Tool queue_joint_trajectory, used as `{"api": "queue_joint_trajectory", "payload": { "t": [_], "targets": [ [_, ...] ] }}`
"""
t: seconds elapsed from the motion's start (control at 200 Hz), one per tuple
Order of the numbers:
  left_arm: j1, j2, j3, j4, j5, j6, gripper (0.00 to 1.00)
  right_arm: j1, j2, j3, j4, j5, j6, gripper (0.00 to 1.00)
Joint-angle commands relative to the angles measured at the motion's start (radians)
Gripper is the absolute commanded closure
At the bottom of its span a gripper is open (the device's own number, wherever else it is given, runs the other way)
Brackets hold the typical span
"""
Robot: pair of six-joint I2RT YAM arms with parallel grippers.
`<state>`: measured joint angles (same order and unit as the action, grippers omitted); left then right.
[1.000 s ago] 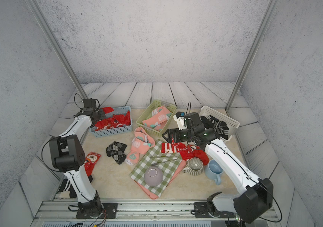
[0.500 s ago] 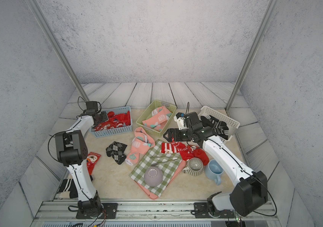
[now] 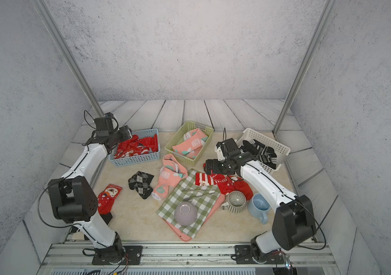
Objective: Sort the socks into the basket by color
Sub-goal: Place the sock in the bin.
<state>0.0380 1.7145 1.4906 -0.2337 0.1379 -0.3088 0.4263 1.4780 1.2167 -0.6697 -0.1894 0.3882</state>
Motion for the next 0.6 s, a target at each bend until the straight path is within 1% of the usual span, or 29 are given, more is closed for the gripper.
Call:
{"api": "queue_joint_trajectory", "payload": {
  "t": [0.0, 0.185, 0.34, 0.46, 0.515, 0.595],
  "targets": [
    [-0.053, -0.049, -0.041, -0.006, 0.045, -0.008, 0.31, -0.015, 0.019, -0.021, -0.042, 0.158, 0.024, 0.01],
    [-0.132, -0.143, -0.110, 0.001, 0.086, -0.030, 0.30, -0.031, 0.056, -0.053, -0.049, 0.331, 0.084, 0.00],
    [-0.192, -0.213, -0.157, -0.008, 0.110, -0.036, 0.31, -0.067, 0.082, -0.090, -0.024, 0.425, 0.118, 0.01],
    [-0.234, -0.258, -0.196, -0.016, 0.132, -0.038, 0.30, -0.104, 0.114, -0.111, 0.017, 0.447, 0.117, 0.01],
    [-0.250, -0.278, -0.215, -0.018, 0.140, -0.042, 0.30, -0.120, 0.144, -0.104, 0.016, 0.437, 0.111, 0.01],
    [-0.262, -0.305, -0.242, -0.019, 0.151, -0.050, 0.30, -0.122, 0.171, -0.104, 0.037, 0.441, 0.100, 0.00]
  ]
}}
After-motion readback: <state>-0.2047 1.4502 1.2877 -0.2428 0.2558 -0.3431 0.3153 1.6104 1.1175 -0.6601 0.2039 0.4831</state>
